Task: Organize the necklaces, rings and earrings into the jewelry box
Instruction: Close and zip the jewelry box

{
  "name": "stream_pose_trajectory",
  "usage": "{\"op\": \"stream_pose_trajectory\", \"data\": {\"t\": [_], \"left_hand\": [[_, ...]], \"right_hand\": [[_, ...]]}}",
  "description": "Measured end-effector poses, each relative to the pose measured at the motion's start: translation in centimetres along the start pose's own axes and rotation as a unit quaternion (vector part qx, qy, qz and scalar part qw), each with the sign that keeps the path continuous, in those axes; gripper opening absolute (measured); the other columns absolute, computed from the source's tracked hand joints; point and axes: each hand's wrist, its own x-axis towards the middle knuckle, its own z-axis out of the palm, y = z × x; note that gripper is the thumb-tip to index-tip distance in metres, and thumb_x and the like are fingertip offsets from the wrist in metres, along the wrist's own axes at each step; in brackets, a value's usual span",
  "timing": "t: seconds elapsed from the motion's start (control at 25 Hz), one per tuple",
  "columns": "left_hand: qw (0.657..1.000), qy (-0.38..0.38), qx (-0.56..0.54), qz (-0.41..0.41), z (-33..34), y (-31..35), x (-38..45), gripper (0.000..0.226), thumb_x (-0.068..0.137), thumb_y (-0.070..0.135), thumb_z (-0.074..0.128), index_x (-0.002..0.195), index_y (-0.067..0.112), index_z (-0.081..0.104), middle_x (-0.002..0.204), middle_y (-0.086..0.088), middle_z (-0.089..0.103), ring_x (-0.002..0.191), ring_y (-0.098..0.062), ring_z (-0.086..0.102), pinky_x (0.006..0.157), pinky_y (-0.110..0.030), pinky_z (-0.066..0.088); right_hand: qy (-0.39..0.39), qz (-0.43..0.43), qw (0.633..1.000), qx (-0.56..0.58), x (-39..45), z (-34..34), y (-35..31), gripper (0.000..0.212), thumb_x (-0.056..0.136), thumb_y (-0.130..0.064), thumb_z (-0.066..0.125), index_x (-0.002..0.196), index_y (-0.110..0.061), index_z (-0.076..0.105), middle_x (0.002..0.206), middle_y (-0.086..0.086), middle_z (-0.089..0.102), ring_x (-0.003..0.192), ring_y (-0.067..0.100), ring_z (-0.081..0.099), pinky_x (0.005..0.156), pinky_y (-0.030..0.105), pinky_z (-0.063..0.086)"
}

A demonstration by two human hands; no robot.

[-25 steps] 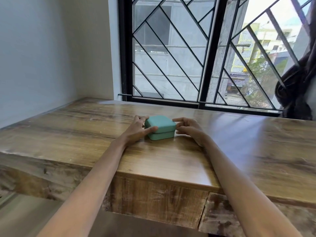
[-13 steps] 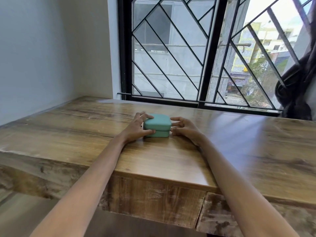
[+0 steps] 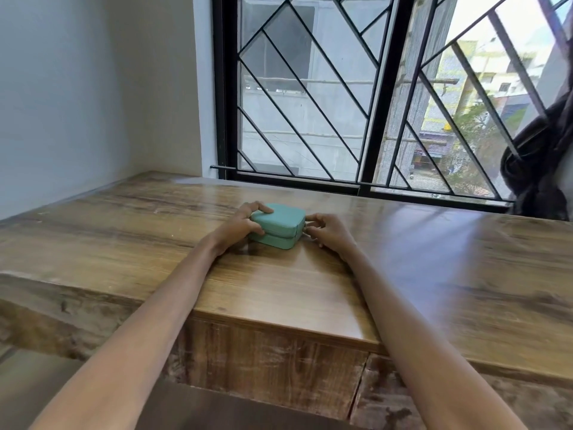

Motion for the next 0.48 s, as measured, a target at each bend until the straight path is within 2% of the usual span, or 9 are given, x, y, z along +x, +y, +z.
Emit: {"op": "stream_pose_trajectory", "data": {"t": [0.08,0.12,0.2,0.24,0.32,0.4,0.48], "left_hand": [[0.995,0.062,0.074,0.022,0.6,0.4,0.1,0.034,0.079,0.020,0.049,0.113,0.019,0.055,0.124,-0.006,0.037,0.119,-0.026,0.038,0.084,-0.028,0.035],[0.988,0.082,0.128,0.030,0.9,0.6,0.3,0.043,0.078,0.035,0.045,0.116,0.016,0.055,0.120,-0.006,0.038,0.119,-0.025,0.037,0.086,-0.030,0.033],[0.960,0.096,0.259,0.034,1.7,0.8,0.5,0.080,0.065,0.070,0.037,0.119,0.013,0.051,0.114,-0.005,0.040,0.113,-0.022,0.039,0.089,-0.033,0.035],[0.942,0.107,0.316,0.033,2.1,0.8,0.7,0.094,0.057,0.081,0.032,0.118,0.013,0.049,0.113,-0.004,0.042,0.110,-0.021,0.040,0.091,-0.034,0.035],[0.917,0.136,0.374,0.033,2.8,0.8,1.0,0.103,0.049,0.089,0.029,0.115,0.012,0.047,0.115,-0.006,0.047,0.108,-0.022,0.042,0.093,-0.035,0.035],[0.904,0.153,0.398,0.031,3.1,1.0,1.2,0.098,0.050,0.087,0.034,0.113,0.013,0.046,0.115,-0.008,0.049,0.106,-0.024,0.044,0.090,-0.035,0.035],[0.902,0.142,0.406,0.019,3.0,1.4,1.5,0.088,0.056,0.078,0.041,0.115,0.013,0.045,0.117,-0.009,0.050,0.106,-0.025,0.044,0.087,-0.034,0.034]], "right_hand": [[0.020,-0.012,0.999,-0.025,-0.1,0.1,0.1,0.027,0.086,-0.014,0.063,0.113,-0.011,0.067,0.065,-0.006,0.065,0.060,0.018,0.059,0.047,0.019,0.046],[0.030,-0.014,0.999,-0.032,-0.1,0.1,0.0,0.025,0.085,-0.016,0.064,0.110,-0.012,0.069,0.062,-0.007,0.064,0.060,0.019,0.060,0.050,0.022,0.048],[0.050,-0.022,0.997,-0.046,-0.1,0.2,-0.1,0.022,0.082,-0.013,0.061,0.101,-0.011,0.072,0.065,-0.003,0.066,0.064,0.020,0.063,0.059,0.032,0.052],[0.058,-0.027,0.997,-0.053,-0.1,0.3,-0.2,0.022,0.081,-0.010,0.059,0.098,-0.010,0.073,0.068,-0.001,0.067,0.067,0.020,0.065,0.062,0.035,0.054],[0.062,-0.029,0.996,-0.060,-0.1,0.1,-0.2,0.022,0.081,-0.008,0.058,0.097,-0.009,0.074,0.071,0.000,0.067,0.068,0.017,0.065,0.060,0.029,0.055],[0.064,-0.027,0.996,-0.063,-0.1,-0.2,0.0,0.018,0.083,-0.010,0.062,0.096,-0.010,0.074,0.067,-0.006,0.065,0.058,0.010,0.061,0.051,0.016,0.049],[0.078,-0.021,0.994,-0.078,-0.2,-0.5,0.3,0.013,0.083,-0.016,0.067,0.091,-0.011,0.075,0.066,-0.010,0.064,0.054,0.006,0.057,0.048,0.011,0.042]]}}
